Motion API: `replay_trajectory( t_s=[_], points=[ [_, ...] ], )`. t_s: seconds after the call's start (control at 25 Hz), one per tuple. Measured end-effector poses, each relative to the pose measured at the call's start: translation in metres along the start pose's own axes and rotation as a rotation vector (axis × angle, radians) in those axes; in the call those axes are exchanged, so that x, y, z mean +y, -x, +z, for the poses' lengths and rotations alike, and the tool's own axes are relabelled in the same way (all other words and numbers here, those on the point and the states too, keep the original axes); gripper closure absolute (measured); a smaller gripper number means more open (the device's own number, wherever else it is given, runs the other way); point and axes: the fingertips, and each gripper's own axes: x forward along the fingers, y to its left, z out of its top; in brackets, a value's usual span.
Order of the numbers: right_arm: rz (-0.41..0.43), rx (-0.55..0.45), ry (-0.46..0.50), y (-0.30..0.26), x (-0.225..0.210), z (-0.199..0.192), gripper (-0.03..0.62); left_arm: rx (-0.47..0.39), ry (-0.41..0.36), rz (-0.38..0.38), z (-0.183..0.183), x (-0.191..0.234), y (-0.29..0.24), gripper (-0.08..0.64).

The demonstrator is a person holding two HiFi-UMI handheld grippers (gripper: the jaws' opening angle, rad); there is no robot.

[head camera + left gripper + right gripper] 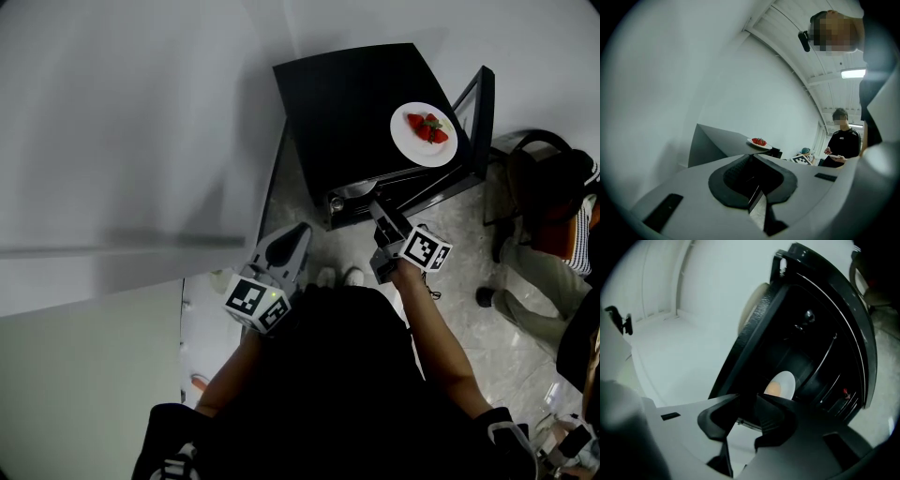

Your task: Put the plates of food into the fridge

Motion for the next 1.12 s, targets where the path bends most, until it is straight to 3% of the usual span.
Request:
replay_trajectory(
  t_s=[0.08, 0.4, 0.64, 0.84, 1.12],
  points=[
    [0.025, -0.003, 0.05, 0.006, 0.011, 0.002, 0.532, -0.024, -0.003, -0.018, 0.004, -0.004, -0.001, 0.523],
    [0.112, -0.037, 0.381, 0.036, 0.064, 0.02, 0.546, -0.008, -0.016, -0.051, 0.002, -0.012, -0.009, 0.523],
    [0.126, -0.029, 0.611, 0.056, 0.101, 0.025, 0.546, -0.005, -0.03, -0.077, 0.0, -0.02, -0.008, 0.523],
    [0.128, -0.093, 0.695, 0.071, 0.127, 0.032, 0.549, -0.012, -0.038, -0.084, 0.003, -0.025, -0.005, 0.523],
    [0.13, -0.066, 0.748, 0.08, 0.138, 0.021, 0.548, 0.009, -0.084, -0.086, 0.001, -0.027, -0.005, 0.535]
  ],
)
